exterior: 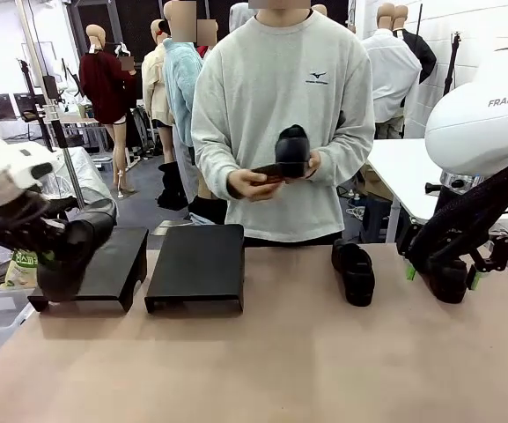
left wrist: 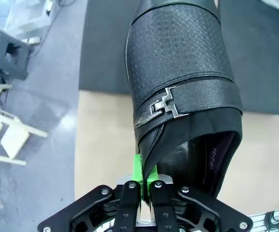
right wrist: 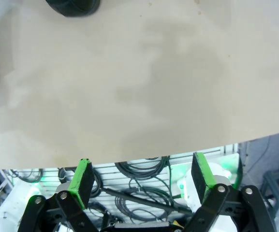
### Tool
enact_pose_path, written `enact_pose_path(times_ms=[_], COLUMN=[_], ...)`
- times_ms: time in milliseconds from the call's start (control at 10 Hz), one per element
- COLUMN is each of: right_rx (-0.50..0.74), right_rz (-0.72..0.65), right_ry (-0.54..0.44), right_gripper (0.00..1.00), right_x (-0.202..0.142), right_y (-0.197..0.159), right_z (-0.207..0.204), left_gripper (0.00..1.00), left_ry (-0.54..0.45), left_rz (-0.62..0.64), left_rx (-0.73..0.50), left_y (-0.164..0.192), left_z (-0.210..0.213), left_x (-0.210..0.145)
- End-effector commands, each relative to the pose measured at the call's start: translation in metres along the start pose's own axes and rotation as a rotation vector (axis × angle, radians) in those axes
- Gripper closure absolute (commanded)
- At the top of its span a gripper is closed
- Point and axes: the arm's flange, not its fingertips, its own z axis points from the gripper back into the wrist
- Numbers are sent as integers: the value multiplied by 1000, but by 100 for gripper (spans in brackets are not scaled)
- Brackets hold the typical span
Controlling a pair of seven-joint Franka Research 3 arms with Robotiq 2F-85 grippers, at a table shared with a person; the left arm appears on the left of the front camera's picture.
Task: Organize the shoes by placing them on the stand.
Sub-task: Place the Shoe from the middle of the table onto the Shoes Stand.
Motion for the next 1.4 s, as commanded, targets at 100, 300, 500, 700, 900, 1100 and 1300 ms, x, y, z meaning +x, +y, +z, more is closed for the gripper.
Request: enact_pose_path(times_ms=[100, 300, 500, 700, 900, 1100, 1300], right_rx=[-8, -8, -8, -8, -8, -8, -8], right_rz=[6, 6, 6, 6, 6, 6, 6], right_ry=[-2, -2, -2, -2, -2, -2, -2], right_gripper=[0, 0, 0, 0, 0, 0, 0], right_x=[3, 3, 3, 3, 3, 3, 3], right_y=[1, 1, 1, 1, 1, 1, 1], right_z=[1, 1, 1, 1, 1, 1, 1], left_gripper=[100, 100, 100, 100, 100, 100, 100], left_ry=[-36, -35, -28, -102, -122, -74, -82], left_rz=[68, -9, 2, 22, 50, 64, 104], left_rx=[-39, -20, -29, -4, -64, -111, -118], left_y=[3, 8, 7, 22, 47, 56, 70], left_z=[-15, -2, -8, -33, -67, -89, -101], left_x=[-6, 7, 9, 33, 65, 79, 92])
